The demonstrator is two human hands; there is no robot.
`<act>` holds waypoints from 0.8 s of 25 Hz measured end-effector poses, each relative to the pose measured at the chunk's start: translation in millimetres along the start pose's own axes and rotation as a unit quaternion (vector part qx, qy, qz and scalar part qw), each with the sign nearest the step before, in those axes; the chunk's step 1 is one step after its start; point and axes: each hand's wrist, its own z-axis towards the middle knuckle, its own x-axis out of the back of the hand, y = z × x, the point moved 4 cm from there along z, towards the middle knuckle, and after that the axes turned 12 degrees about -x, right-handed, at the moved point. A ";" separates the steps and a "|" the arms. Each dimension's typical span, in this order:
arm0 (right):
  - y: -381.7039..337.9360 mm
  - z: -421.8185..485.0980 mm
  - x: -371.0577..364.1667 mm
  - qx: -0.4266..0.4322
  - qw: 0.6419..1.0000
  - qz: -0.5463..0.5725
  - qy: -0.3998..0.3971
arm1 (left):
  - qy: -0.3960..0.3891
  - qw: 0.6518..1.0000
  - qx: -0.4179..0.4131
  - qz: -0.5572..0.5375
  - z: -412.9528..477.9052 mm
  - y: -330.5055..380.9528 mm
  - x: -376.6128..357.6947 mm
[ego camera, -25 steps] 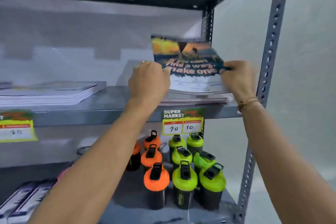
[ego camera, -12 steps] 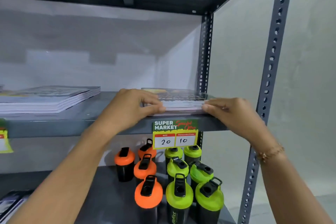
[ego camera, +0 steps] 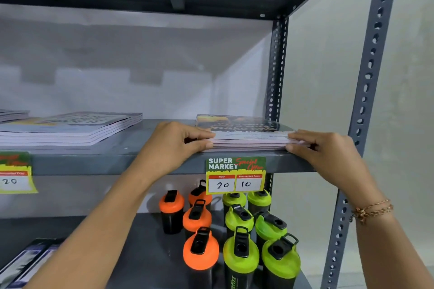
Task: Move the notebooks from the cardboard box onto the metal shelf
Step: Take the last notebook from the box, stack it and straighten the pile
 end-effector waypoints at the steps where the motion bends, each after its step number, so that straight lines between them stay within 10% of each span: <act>1: 1.7 1.4 1.6 -0.003 1.000 0.000 0.004 | 0.003 1.000 0.006 -0.002 0.5 -0.5 0.4; 20: 12.1 7.2 -3.5 -0.051 0.997 0.058 0.020 | 0.032 0.994 0.060 0.088 5.4 9.4 -2.2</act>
